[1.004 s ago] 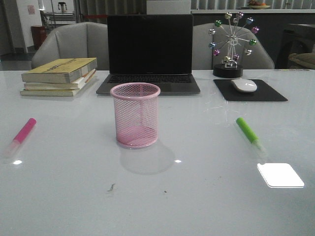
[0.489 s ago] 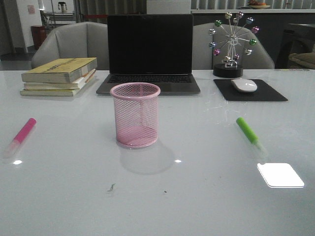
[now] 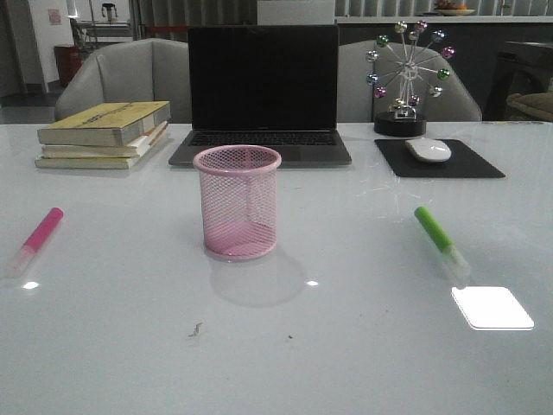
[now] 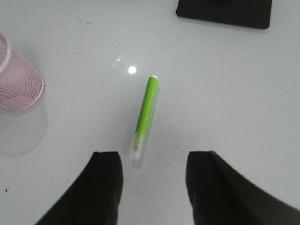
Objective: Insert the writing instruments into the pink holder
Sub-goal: 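Lower the right gripper over the lime-green marker, then close the right gripper on the lime-green marker's body, then lift the green marker upright and carry it above the pink holder, then lower the green marker into the holder and open the right gripper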
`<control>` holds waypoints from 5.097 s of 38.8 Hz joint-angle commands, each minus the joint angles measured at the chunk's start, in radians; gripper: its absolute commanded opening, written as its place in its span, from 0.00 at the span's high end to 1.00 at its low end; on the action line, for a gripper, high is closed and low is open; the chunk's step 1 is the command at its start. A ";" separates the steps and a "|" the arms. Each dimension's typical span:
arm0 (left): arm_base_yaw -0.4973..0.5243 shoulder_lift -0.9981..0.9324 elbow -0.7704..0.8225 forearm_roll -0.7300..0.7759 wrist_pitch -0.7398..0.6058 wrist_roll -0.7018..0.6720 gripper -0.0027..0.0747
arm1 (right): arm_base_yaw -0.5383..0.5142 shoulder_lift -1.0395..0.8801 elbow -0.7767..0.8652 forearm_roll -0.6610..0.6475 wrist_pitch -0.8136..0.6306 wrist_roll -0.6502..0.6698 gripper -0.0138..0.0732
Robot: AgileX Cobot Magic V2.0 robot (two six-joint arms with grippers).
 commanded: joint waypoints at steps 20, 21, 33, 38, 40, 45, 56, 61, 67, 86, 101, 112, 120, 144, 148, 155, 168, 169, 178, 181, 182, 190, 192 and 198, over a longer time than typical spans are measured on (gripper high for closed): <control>-0.006 0.003 -0.032 -0.010 -0.059 -0.006 0.39 | 0.091 0.556 -0.415 0.021 0.103 -0.012 0.35; -0.006 0.003 -0.032 -0.010 -0.059 -0.006 0.39 | 0.098 0.567 -0.425 0.021 0.102 -0.012 0.35; -0.006 0.003 -0.032 -0.010 -0.052 -0.006 0.39 | 0.107 0.668 -0.452 -0.041 0.092 -0.012 0.35; -0.006 0.003 -0.032 -0.010 -0.050 -0.006 0.39 | 0.107 0.701 -0.452 -0.040 0.094 -0.012 0.35; -0.006 0.003 -0.032 -0.010 -0.048 -0.006 0.39 | 0.107 0.709 -0.452 -0.040 0.096 -0.012 0.35; -0.006 0.003 -0.032 -0.010 -0.037 -0.006 0.39 | 0.107 0.721 -0.452 -0.041 0.087 -0.012 0.35; -0.006 0.003 -0.032 -0.010 -0.034 -0.006 0.39 | 0.107 0.721 -0.452 -0.041 0.049 -0.012 0.35; -0.006 0.003 -0.032 -0.010 -0.034 -0.006 0.39 | 0.107 0.721 -0.452 -0.041 0.047 -0.012 0.35; -0.006 0.003 -0.032 -0.010 -0.034 -0.006 0.39 | 0.107 0.721 -0.452 -0.041 0.044 -0.012 0.35; -0.006 0.003 -0.032 -0.010 -0.034 -0.006 0.39 | 0.107 0.743 -0.452 -0.040 0.050 -0.012 0.35; -0.006 0.003 -0.032 -0.008 -0.034 -0.006 0.39 | 0.107 0.805 -0.452 -0.027 0.067 -0.012 0.42; -0.006 0.003 -0.032 -0.008 -0.034 -0.006 0.39 | 0.107 0.827 -0.452 -0.027 0.062 -0.008 0.76; -0.006 0.003 -0.032 -0.008 -0.034 -0.006 0.39 | 0.107 0.808 -0.479 0.010 0.023 -0.007 0.77; -0.006 0.003 -0.032 -0.008 -0.034 -0.006 0.39 | 0.330 0.433 -0.474 0.046 -0.376 -0.010 0.78; -0.006 0.003 -0.032 -0.008 -0.034 -0.006 0.39 | 0.407 0.406 -0.409 0.046 -0.519 -0.010 0.78; -0.006 0.003 -0.032 -0.008 -0.034 -0.006 0.39 | 0.535 0.408 -0.267 0.051 -0.847 -0.009 0.78; -0.006 0.003 -0.032 -0.008 -0.034 -0.006 0.39 | 0.605 0.556 -0.215 0.050 -1.100 -0.008 0.78; -0.006 0.003 -0.032 -0.008 -0.034 -0.006 0.39 | 0.605 0.565 -0.215 0.050 -1.100 -0.008 0.78; -0.006 0.003 -0.032 -0.008 -0.038 -0.006 0.39 | 0.605 0.629 -0.214 0.050 -1.100 -0.008 0.78; -0.006 0.003 -0.032 -0.008 -0.038 -0.006 0.39 | 0.605 0.631 -0.214 0.050 -1.095 -0.008 0.78; -0.006 0.003 -0.032 -0.008 -0.038 -0.006 0.39 | 0.605 0.631 -0.214 0.050 -1.095 -0.008 0.78; -0.006 0.003 -0.032 -0.008 -0.038 -0.006 0.39 | 0.605 0.631 -0.214 0.049 -1.152 -0.009 0.75; -0.006 0.003 -0.032 -0.008 -0.038 -0.006 0.39 | 0.605 0.631 -0.214 0.044 -1.151 -0.009 0.69; -0.006 0.003 -0.032 -0.008 -0.038 -0.006 0.39 | 0.605 0.631 -0.214 0.044 -1.120 -0.009 0.36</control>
